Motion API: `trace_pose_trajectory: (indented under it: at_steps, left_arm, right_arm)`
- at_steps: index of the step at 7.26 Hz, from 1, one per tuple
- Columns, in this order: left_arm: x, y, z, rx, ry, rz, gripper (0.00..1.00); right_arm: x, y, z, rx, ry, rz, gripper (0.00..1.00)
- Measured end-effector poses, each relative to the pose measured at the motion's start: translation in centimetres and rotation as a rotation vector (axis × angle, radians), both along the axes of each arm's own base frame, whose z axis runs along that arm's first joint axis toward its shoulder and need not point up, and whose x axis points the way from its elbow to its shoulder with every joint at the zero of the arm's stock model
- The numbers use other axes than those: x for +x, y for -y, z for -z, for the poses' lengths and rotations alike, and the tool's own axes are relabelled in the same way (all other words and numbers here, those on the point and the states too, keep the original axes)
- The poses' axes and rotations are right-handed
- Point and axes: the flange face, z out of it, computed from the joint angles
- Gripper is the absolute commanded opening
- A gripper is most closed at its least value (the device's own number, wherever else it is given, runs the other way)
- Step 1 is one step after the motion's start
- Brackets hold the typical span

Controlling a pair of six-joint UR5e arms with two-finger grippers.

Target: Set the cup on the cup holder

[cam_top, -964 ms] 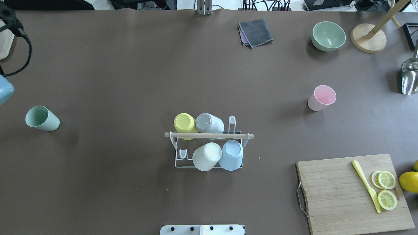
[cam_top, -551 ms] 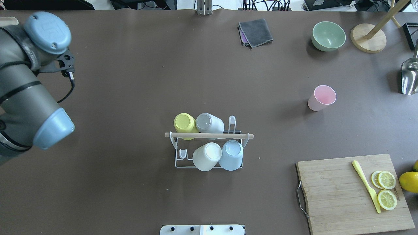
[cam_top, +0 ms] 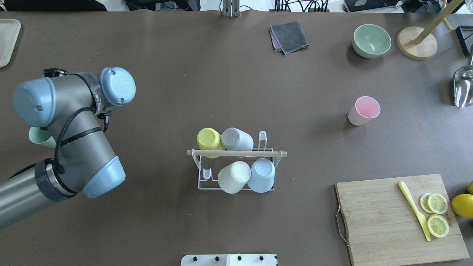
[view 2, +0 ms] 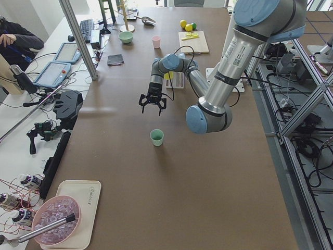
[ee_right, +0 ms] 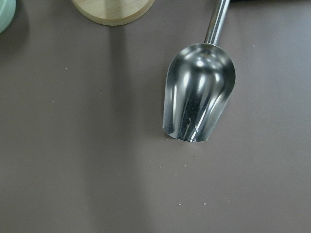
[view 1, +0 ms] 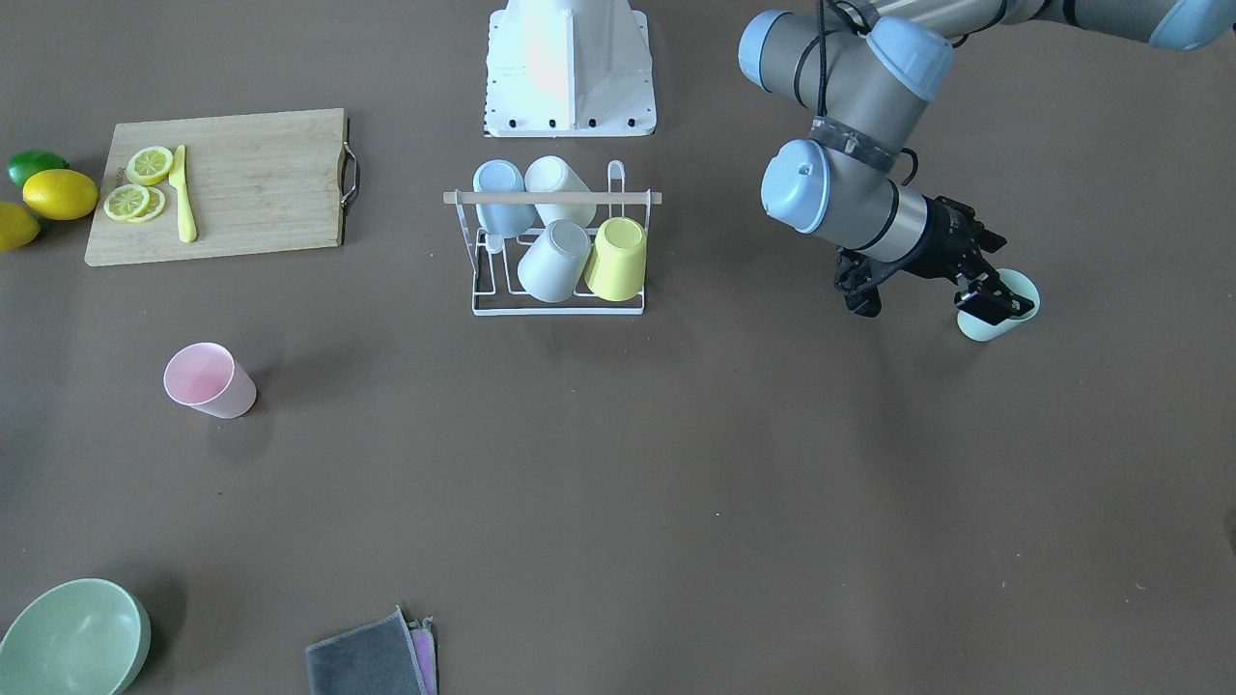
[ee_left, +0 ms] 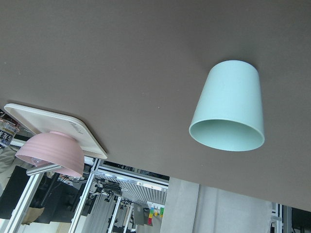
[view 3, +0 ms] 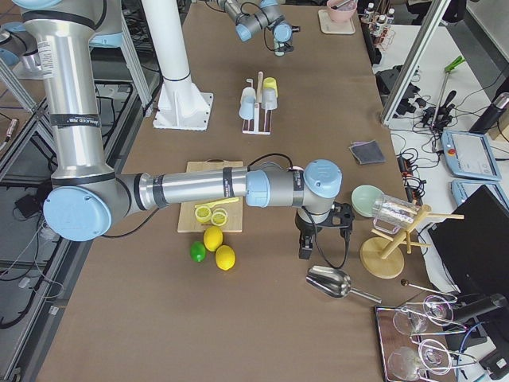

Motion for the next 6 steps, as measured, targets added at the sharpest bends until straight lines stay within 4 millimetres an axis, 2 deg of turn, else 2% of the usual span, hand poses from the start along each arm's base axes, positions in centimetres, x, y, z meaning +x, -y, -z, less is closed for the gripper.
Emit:
trace_pose_trajectory:
  at_steps: [3,5,6]
  left_arm:
    - [3.2,-0.8,-3.1,-0.045,0.050,-0.138,0.99]
    - [4.7,-1.8,-4.6,-0.035,0.047,-0.165,0.99]
    - [4.8,-2.1,-5.3,-0.025,0.039,-0.160,0.99]
  right_arm:
    - [-5.1,1.5,7.7,-0.004,0.046,0.033,0.96]
    - [-8.7,2.8,11.5,0.003,0.081,0.064,0.97]
    - [-11.3,3.4,13.2,0.014,0.087,0.095,0.97]
